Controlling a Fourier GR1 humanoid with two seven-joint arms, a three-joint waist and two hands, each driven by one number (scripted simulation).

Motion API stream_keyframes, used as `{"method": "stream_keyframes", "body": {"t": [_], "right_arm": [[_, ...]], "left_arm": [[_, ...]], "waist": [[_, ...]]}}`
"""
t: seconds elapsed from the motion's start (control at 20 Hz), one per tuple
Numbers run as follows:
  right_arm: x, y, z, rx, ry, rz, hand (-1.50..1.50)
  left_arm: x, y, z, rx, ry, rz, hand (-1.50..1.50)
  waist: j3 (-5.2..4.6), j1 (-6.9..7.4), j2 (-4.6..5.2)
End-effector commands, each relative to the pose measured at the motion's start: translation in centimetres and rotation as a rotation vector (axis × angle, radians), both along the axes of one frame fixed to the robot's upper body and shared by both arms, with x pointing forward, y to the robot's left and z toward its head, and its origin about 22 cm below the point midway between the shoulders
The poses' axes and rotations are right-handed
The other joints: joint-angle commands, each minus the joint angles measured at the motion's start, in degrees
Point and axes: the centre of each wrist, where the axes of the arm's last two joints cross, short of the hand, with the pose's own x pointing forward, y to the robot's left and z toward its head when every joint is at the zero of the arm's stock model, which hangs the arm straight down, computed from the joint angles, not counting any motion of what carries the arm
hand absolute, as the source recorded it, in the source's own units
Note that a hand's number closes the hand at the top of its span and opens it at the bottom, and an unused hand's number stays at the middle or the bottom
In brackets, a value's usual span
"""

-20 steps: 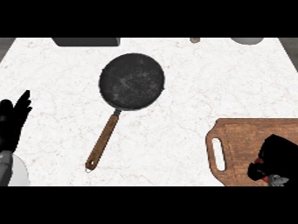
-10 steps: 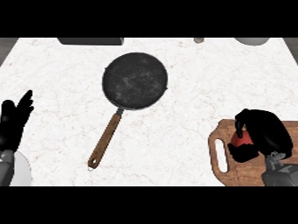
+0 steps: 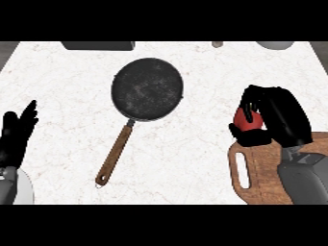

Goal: Pick the bell pepper from the cutting board and place it in the pan

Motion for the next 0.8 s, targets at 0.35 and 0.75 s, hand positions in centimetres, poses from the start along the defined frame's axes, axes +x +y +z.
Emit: {"method": "stream_keyframes", "body": {"t": [0.35,0.75], "right_arm": [[6.4,9.4,1.5,0.180,0.013,0.044,1.50],[11.7,12.9,0.2,0.296,0.080,0.004,1.50]], "left_arm": [[-0.1,0.4,1.2,0.005,-0.016,-0.008,0.00],[0.6,-0.2,1.2,0.029,-0.013,-0.045,0.00]], "waist": [[-0.03,0.31,0.06],[-0.01,2.33,0.59]]}}
